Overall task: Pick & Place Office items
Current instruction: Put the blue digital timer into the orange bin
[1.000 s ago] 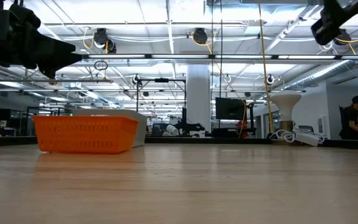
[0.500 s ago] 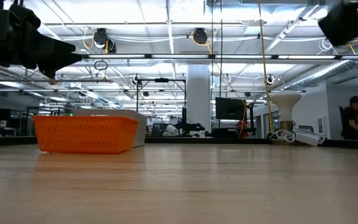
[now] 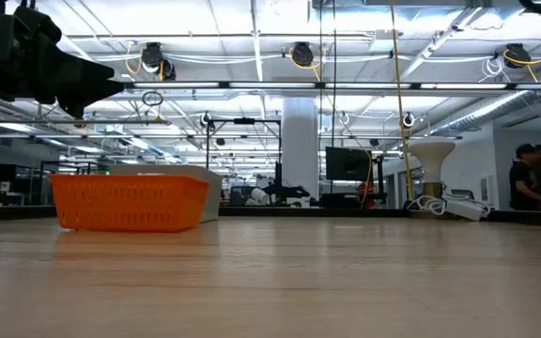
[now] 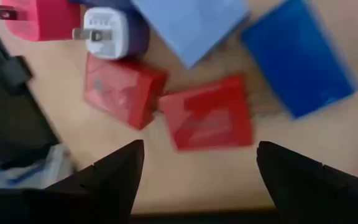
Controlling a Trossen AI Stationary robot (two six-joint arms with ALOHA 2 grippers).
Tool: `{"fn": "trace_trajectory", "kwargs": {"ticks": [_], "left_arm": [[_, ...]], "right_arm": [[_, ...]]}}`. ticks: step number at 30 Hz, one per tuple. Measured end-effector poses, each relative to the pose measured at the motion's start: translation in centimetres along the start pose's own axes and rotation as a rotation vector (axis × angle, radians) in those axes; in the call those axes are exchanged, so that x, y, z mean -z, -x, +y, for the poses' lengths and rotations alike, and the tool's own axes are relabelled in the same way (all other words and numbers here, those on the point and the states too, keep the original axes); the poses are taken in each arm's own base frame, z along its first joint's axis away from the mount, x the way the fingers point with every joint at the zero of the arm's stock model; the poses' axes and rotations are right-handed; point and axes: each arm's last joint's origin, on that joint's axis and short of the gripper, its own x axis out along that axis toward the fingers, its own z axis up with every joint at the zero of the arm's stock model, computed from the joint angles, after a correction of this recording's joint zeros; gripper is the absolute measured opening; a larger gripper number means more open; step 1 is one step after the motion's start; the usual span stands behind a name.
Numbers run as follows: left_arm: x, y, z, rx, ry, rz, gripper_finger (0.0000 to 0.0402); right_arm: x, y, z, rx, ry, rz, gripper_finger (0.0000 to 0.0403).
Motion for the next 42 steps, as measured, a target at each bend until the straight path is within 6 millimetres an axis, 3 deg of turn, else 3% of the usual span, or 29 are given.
{"fn": "trace_trajectory", "kwargs": {"ticks": [6, 12, 18, 25, 34, 42], "left_arm": [[0.0, 0.0, 0.0, 0.001, 0.0, 0.0, 0.0214], [0.0, 0.0, 0.0, 0.001, 0.0, 0.0, 0.0214], [0.0, 0.0, 0.0, 0.001, 0.0, 0.0, 0.0214], [0.0, 0.0, 0.0, 0.002, 0.0, 0.0, 0.0214], [0.0, 0.0, 0.0, 0.0, 0.0, 0.0, 0.0214], [0.0, 0.0, 0.0, 0.0, 0.0, -0.001, 0.0214]], "right_arm": [[0.7, -0.8, 0.0, 0.034, 0.002, 0.03, 0.0302], [1.2, -2.5, -1.7, 0.114, -0.002, 0.059, 0.0302], [1.2, -4.1, -3.0, 0.072, -0.112, 0.05, 0.0302], [1.2, -4.0, -3.6, 0.097, -0.083, 0.022, 0.0302], [0.7, -3.3, -2.5, -0.064, -0.028, -0.113, 0.0302], [0.0, -2.5, -0.6, -0.232, 0.169, -0.303, 0.0302]]}}
